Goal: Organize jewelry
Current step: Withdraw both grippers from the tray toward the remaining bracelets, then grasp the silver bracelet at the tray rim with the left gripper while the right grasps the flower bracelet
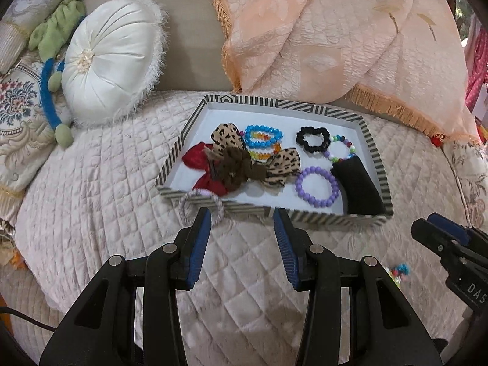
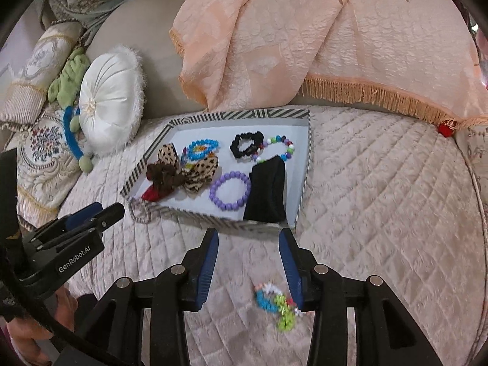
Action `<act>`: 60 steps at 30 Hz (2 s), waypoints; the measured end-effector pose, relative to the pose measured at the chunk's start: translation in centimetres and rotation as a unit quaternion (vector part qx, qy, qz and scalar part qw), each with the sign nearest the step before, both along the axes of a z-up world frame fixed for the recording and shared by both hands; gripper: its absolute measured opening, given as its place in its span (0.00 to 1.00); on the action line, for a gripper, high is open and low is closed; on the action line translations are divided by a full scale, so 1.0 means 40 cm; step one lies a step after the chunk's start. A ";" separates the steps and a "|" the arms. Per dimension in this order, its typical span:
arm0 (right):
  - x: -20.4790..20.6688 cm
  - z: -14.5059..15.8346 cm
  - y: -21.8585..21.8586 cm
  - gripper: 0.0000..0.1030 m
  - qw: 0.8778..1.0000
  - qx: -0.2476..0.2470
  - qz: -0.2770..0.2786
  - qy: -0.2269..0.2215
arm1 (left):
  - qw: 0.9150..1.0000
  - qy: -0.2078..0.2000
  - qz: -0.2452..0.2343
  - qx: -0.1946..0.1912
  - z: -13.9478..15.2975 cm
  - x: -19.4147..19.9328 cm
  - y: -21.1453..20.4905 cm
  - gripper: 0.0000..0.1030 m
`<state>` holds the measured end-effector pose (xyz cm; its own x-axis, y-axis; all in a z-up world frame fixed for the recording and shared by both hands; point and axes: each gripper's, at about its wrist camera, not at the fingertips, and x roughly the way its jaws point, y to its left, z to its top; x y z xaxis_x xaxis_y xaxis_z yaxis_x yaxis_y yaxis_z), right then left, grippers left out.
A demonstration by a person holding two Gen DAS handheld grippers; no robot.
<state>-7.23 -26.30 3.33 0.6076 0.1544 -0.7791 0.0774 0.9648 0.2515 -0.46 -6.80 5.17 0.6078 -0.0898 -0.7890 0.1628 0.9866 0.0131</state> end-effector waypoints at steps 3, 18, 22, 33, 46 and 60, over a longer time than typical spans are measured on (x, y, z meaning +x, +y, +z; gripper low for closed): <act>-0.025 -0.004 -0.003 0.39 1.000 -0.004 0.002 0.003 | 1.000 0.001 -0.003 0.002 -0.006 -0.028 -0.002 0.41; -0.113 -0.038 -0.043 0.47 0.999 -0.019 0.002 0.026 | 1.000 0.019 -0.013 0.005 -0.043 -0.093 -0.028 0.41; -0.125 -0.057 -0.074 0.47 0.999 -0.015 -0.002 0.039 | 1.000 0.026 -0.014 0.006 -0.056 -0.093 -0.030 0.41; -0.099 -0.144 -0.116 0.47 0.994 -0.031 0.021 0.100 | 0.996 0.081 -0.016 -0.027 -0.097 -0.059 0.005 0.41; -0.024 -0.210 -0.102 0.44 0.984 -0.068 0.081 0.141 | 0.987 0.116 0.081 -0.074 -0.087 0.060 0.279 0.47; 0.019 -0.225 -0.087 0.14 0.984 -0.042 0.124 0.121 | 0.987 0.136 0.065 -0.053 -0.200 0.169 0.258 0.52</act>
<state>-6.45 -29.77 -5.69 0.3538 0.2023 -0.9132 -0.1148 0.9783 0.1722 6.28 3.53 -2.82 0.3867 -0.1155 -0.9150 0.0186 0.9929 -0.1174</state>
